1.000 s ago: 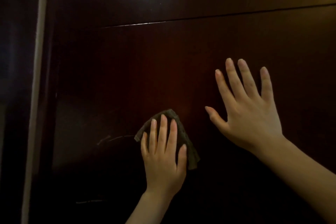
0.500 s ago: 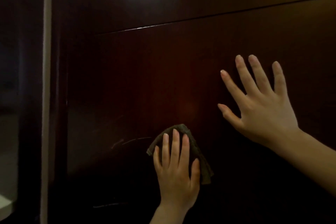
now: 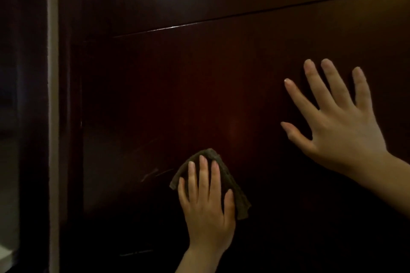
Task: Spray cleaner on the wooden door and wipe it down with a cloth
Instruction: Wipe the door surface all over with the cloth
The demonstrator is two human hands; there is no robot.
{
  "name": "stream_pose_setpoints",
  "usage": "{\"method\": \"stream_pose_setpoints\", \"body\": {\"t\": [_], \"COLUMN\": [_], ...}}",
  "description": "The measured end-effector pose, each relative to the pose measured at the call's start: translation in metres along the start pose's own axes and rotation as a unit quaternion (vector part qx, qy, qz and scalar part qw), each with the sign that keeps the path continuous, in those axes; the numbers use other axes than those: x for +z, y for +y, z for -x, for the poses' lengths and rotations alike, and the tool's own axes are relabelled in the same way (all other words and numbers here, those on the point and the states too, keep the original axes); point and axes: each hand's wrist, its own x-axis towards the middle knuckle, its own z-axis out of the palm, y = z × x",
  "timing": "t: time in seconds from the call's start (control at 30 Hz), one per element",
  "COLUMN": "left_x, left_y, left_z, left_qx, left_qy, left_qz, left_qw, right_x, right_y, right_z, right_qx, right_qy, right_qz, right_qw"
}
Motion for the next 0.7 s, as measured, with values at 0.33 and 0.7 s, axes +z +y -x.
{"method": "stream_pose_setpoints", "body": {"t": [0.33,0.7], "left_x": [-0.011,-0.018], "left_y": [-0.022,-0.054], "left_z": [-0.029,-0.043], "left_qx": [0.035,0.038], "left_qy": [0.006,0.026], "left_qz": [-0.003,-0.017], "left_qw": [0.999,0.999], "right_x": [-0.006,0.014], "right_y": [-0.028,-0.102], "right_z": [-0.016,-0.049], "right_qx": [0.02,0.007], "right_qy": [0.002,0.021], "right_qz": [-0.027,-0.043], "right_qw": [0.999,0.999]}}
